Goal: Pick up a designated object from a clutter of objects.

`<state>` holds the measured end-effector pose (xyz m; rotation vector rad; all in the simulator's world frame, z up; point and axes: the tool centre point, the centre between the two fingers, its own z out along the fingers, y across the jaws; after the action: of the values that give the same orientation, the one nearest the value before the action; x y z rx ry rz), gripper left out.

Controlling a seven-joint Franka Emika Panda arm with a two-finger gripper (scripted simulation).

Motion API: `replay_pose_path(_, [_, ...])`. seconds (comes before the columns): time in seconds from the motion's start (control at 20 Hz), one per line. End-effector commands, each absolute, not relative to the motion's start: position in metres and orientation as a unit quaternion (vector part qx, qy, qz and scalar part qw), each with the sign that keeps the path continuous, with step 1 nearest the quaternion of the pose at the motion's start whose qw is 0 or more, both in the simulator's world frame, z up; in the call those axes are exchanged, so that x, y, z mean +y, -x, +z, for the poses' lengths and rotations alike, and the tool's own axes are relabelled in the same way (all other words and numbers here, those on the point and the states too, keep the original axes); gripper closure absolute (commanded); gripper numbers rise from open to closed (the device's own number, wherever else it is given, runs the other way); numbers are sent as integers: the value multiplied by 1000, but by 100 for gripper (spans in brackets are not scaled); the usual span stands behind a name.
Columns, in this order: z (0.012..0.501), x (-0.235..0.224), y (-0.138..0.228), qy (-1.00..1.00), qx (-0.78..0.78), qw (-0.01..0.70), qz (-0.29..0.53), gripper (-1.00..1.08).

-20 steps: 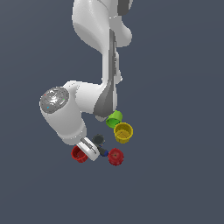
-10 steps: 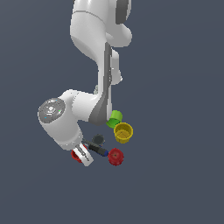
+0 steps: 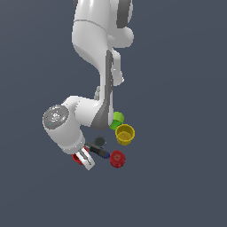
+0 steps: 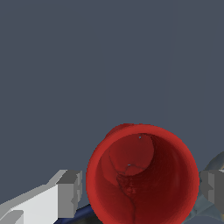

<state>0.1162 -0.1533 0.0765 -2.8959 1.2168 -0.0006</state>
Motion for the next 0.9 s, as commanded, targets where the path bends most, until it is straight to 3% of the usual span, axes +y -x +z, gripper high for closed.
replay_pose_path(0.0, [62,-153,-115,922,388,0,0,-92])
replay_pose_path(0.4, [47,-154,-117,921,388,0,0,-92])
replay_pose_path(0.45, [47,-154,-117,921,388,0,0,108])
replay_pose_path(0.85, [47,-154,-117,921,388,0,0,108])
